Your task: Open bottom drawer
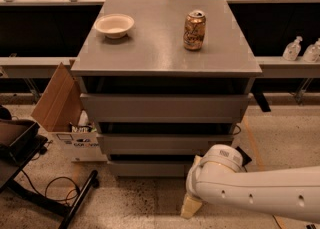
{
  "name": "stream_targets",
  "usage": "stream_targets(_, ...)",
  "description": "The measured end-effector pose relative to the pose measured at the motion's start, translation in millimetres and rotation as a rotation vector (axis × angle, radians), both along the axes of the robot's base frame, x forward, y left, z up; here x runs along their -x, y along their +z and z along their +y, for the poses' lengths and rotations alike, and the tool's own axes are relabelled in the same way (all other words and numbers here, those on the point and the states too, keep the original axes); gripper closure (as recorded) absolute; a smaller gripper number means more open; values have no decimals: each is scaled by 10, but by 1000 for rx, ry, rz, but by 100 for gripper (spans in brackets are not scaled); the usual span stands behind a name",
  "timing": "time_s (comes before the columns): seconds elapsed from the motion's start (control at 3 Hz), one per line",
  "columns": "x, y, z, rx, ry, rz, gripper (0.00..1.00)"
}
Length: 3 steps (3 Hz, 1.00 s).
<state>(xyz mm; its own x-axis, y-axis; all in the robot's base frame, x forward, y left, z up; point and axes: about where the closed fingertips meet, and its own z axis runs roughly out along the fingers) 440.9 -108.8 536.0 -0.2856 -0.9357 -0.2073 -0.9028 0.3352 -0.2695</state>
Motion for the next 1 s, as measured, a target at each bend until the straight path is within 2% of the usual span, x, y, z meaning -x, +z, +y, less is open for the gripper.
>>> stream_targets(0.67, -167, -864, 153, 25, 67, 23, 0)
stream_targets(1.0, -196, -942, 155, 45, 126, -4, 0)
